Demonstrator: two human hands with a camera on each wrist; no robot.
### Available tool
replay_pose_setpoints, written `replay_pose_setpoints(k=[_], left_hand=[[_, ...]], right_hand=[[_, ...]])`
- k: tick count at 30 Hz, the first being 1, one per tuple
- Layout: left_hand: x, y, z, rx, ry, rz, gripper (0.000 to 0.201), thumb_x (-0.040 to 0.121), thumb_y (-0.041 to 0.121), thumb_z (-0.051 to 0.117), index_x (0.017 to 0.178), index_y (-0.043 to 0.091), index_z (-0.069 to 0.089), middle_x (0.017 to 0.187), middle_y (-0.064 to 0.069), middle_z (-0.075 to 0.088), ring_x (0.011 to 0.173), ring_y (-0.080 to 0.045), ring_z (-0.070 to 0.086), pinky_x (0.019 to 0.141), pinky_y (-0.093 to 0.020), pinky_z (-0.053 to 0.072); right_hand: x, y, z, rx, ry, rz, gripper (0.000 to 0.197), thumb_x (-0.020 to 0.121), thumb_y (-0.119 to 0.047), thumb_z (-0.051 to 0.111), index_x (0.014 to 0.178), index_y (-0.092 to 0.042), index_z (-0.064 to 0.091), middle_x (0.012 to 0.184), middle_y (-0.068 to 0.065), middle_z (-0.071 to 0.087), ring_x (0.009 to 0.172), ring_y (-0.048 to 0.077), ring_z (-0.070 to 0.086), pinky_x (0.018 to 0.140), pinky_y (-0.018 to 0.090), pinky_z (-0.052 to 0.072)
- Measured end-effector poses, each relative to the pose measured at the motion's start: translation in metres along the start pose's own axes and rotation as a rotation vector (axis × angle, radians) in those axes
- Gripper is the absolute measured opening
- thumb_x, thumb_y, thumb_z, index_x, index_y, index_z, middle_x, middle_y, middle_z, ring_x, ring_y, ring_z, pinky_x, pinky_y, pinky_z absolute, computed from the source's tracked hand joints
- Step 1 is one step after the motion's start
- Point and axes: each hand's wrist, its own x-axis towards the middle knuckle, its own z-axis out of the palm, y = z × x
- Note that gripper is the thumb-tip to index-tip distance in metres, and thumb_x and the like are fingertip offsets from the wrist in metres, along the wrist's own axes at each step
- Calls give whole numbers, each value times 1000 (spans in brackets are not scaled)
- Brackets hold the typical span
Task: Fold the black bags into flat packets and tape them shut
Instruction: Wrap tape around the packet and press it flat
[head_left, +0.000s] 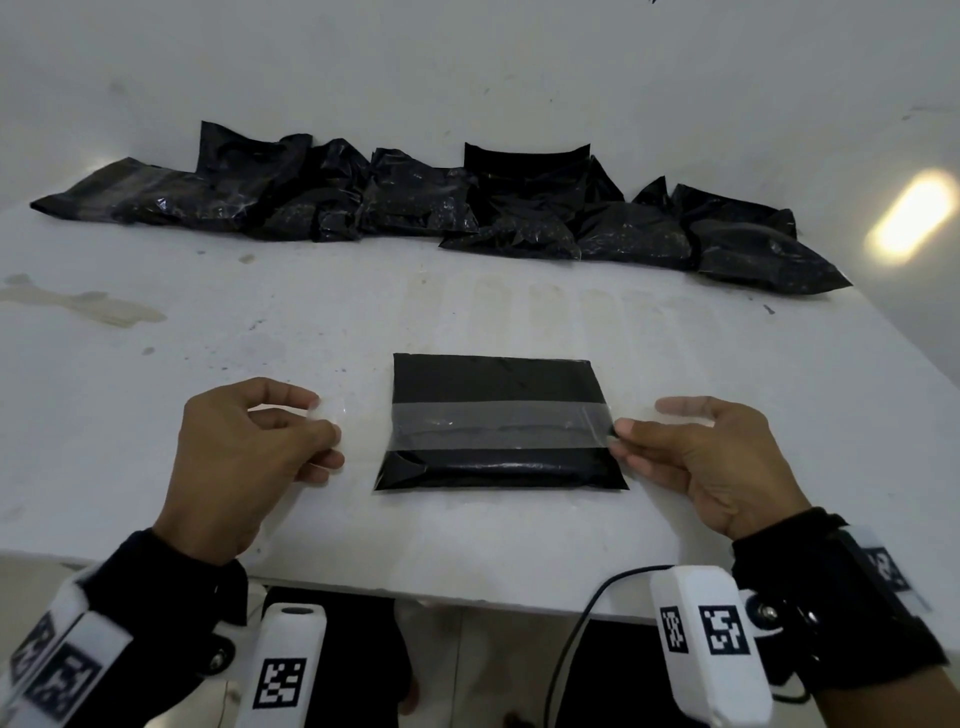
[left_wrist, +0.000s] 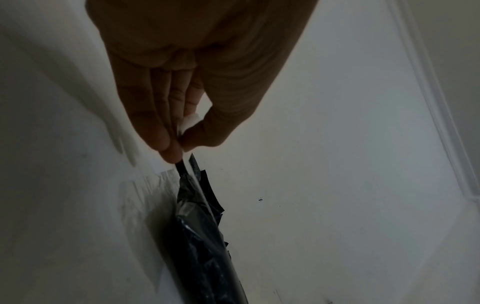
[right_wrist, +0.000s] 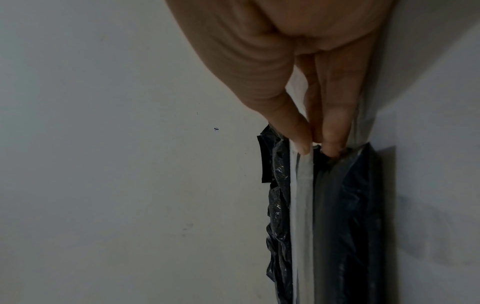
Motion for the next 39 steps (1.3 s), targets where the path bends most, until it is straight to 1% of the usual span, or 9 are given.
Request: replay_pose_setpoints(k=[7,13,16,20,25,28,32,36,39], left_hand=[[2,-4,-1,11,10,9,18,76,-10,72,88,2,66,61,-19,69,54,-29,69,58,-38,60],[3,-6,-1,41,11,13,20,75,-9,72,89,4,66,61,-18,69,56,-34,69,65,-42,58],[3,-5,-1,79,11,24,21,74,-7,73,89,6,66,60,-16,70,59,-38,69,63,-43,57],[1,-4,-2,118,1,28,23,74,-6,75,91,7,66,59,-14,70,60,-40,69,63,-45,58],[0,-5,-1,156,-7,24,26,72,-6,75,90,10,66,58,-12,70,60,-40,69,59,-37,55],[-1,-4,-1,190,-13,18,28,71,-5,76,91,12,65,56,-9,69,60,-35,70,60,-33,52],[-5,-2,0,291,-8,38,29,69,-1,76,89,16,65,54,-4,69,53,-20,69,63,-29,50],[-8,3,3,385,-5,58,27,68,1,75,89,16,65,51,0,67,43,-5,59,62,-25,45],[-10,6,4,421,-3,59,28,67,2,75,90,16,65,51,2,67,46,-4,59,62,-23,43]], right_hand=[[-1,1,3,-116,19,-80,63,67,15,79,120,2,49,74,27,69,56,27,71,50,28,57],[0,3,4,-293,54,-184,62,61,11,86,111,-4,53,61,12,69,61,29,73,54,31,57],[0,4,4,-373,85,-247,61,59,12,86,108,-6,56,68,17,68,59,30,72,54,34,57],[0,5,3,-514,111,-337,58,58,3,89,105,-13,58,72,16,70,62,27,72,50,29,52],[2,6,2,-688,137,-413,62,52,-13,95,103,-17,61,74,8,66,74,24,66,74,37,53],[3,6,-1,-721,114,-404,65,52,-15,97,106,-16,61,77,8,64,75,22,63,74,35,52],[10,11,-5,-773,92,-360,65,52,-19,97,105,-22,58,74,10,70,78,27,67,82,45,55],[15,16,-9,-813,81,-350,65,51,-26,97,101,-28,56,74,6,73,79,29,68,82,49,56],[18,17,-10,-856,76,-358,68,51,-28,97,103,-28,54,74,6,72,80,31,68,80,49,56]])
